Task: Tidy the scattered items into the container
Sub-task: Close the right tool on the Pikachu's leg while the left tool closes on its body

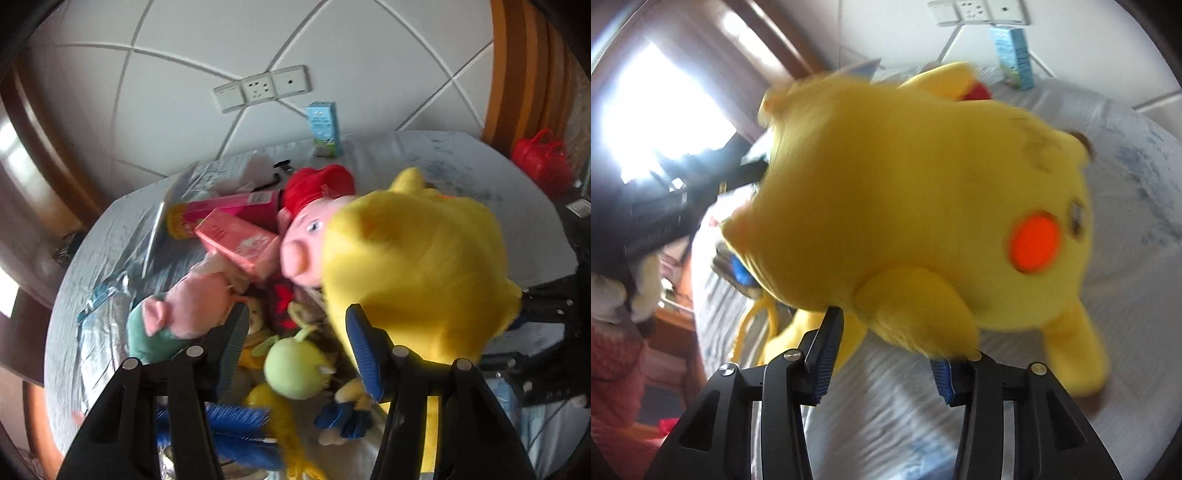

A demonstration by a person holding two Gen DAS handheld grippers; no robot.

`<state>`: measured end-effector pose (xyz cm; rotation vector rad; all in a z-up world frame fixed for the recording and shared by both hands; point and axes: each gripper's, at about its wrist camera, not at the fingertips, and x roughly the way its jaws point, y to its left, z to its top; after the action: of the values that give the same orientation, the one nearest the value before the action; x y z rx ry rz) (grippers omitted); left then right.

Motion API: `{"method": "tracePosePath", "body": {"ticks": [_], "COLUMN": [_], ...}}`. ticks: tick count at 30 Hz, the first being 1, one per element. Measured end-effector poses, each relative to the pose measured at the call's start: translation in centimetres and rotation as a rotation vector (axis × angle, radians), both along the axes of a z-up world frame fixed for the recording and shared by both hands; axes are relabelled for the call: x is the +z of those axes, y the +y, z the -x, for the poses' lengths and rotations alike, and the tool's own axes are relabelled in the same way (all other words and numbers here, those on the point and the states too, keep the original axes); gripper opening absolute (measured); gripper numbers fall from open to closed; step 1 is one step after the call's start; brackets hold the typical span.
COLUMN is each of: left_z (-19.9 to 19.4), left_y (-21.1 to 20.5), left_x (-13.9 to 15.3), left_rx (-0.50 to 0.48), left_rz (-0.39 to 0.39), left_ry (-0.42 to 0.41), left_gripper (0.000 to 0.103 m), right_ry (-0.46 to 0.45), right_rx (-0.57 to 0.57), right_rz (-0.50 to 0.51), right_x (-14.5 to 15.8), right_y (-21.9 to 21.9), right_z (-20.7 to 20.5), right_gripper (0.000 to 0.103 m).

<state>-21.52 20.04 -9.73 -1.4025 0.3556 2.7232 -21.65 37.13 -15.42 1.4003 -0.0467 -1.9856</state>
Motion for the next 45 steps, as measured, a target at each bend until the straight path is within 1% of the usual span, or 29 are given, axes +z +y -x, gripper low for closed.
{"method": "tracePosePath", "body": {"ticks": [1,2,3,4,5,6,7,8,9,11,12,13,14,15,16,18,19,20,22,23,26,30,33,36,38,41,43,45], "left_z": [0.0,-0.4,-0.9,-1.4,-1.8,-2.4,-3.0,-3.5,-3.8,-4.4,-4.8,-5.2,-5.7,-6.2,-6.5,-7.2,-7.5,-7.7,-8.2,-8.3,-8.3,-8.0,-7.2,-6.9,-6.9,-6.5,-6.0,-5.9], "left_y": [-0.6,-0.9,-1.1,-1.4,-1.7,-1.5,-1.0,-0.5,0.0,1.1,1.6,2.0,2.4,2.8,3.1,3.7,4.0,4.3,4.5,4.5,4.8,5.2,4.9,5.0,5.4,5.7,5.5,4.9], "left_x": [-0.3,-0.3,-0.2,-0.2,-0.1,0.1,0.2,0.4,0.4,0.4,0.3,0.2,0.1,0.0,-0.2,-0.7,-1.0,-1.3,-1.8,-2.0,-2.5,-3.8,-4.6,-3.2,-1.8,-0.7,-1.1,-1.8], "left_rx": [0.028,0.045,0.062,0.078,0.094,0.101,0.100,0.097,0.098,0.109,0.116,0.124,0.129,0.134,0.137,0.147,0.152,0.159,0.157,0.156,0.153,0.158,0.175,0.153,0.124,0.112,0.124,0.132], "left_rz": [-0.008,-0.046,-0.087,-0.128,-0.169,-0.188,-0.200,-0.211,-0.215,-0.208,-0.194,-0.180,-0.169,-0.158,-0.153,-0.131,-0.117,-0.104,-0.108,-0.111,-0.113,-0.102,-0.124,-0.159,-0.158,-0.145,-0.126,-0.150], "left_ry": [-0.011,-0.009,-0.005,-0.002,0.001,0.016,0.030,0.045,0.048,0.056,0.065,0.075,0.082,0.090,0.094,0.109,0.119,0.119,0.106,0.100,0.081,0.054,0.040,0.067,0.103,0.137,0.121,0.095], "left_gripper": [0.054,0.054,0.056,0.060,0.076,0.092,0.097,0.100,0.100,0.100,0.100,0.100,0.100,0.100,0.100,0.100,0.100,0.100,0.100,0.100,0.100,0.100,0.100,0.099,0.099,0.099,0.099,0.099], "right_ry": [0.005,0.010,0.016,0.024,0.033,0.054,0.075,0.097,0.122,0.171,0.197,0.222,0.247,0.273,0.298,0.285,0.276,0.269,0.255,0.242,0.201,0.178,0.169,0.167,0.160,0.148,0.163,0.179], "right_rx": [-0.009,-0.019,-0.031,-0.044,-0.056,-0.073,-0.089,-0.106,-0.129,-0.175,-0.192,-0.208,-0.225,-0.241,-0.258,-0.264,-0.266,-0.262,-0.254,-0.246,-0.215,-0.136,-0.124,-0.131,-0.125,-0.125,-0.129,-0.132], "right_rz": [-0.033,-0.067,-0.077,-0.078,-0.079,-0.097,-0.116,-0.135,-0.145,-0.163,-0.172,-0.181,-0.190,-0.199,-0.208,-0.202,-0.202,-0.210,-0.227,-0.226,-0.203,-0.271,-0.266,-0.247,-0.232,-0.222,-0.229,-0.237], "right_x": [-0.3,-0.6,-0.6,-0.2,0.1,0.7,1.4,2.0,2.7,4.1,4.4,4.7,5.0,5.3,5.6,4.9,4.4,4.0,3.1,2.8,1.3,-1.3,-2.5,-3.6,-4.2,-5.3,-5.4,-5.4], "right_y": [-0.6,-1.2,-1.0,-0.5,0.0,0.8,1.6,2.4,3.4,5.5,6.3,7.1,7.8,8.6,9.4,10.2,10.4,10.2,9.9,10.3,10.5,9.7,9.5,9.3,9.0,8.5,8.1,7.8], "right_z": [-0.5,-1.0,-1.5,-1.9,-2.2,-2.5,-2.8,-3.1,-3.3,-3.8,-4.0,-4.2,-4.3,-4.5,-4.7,-4.2,-3.8,-3.4,-2.5,-2.2,-1.4,-0.6,0.0,1.0,1.4,2.4,2.4,2.3], "right_gripper": [0.045,0.045,0.045,0.045,0.045,0.045,0.045,0.046,0.046,0.052,0.061,0.082,0.095,0.102,0.102,0.101,0.093,0.087,0.066,0.065,0.065,0.064,0.064,0.064,0.064,0.064,0.066,0.067]}}
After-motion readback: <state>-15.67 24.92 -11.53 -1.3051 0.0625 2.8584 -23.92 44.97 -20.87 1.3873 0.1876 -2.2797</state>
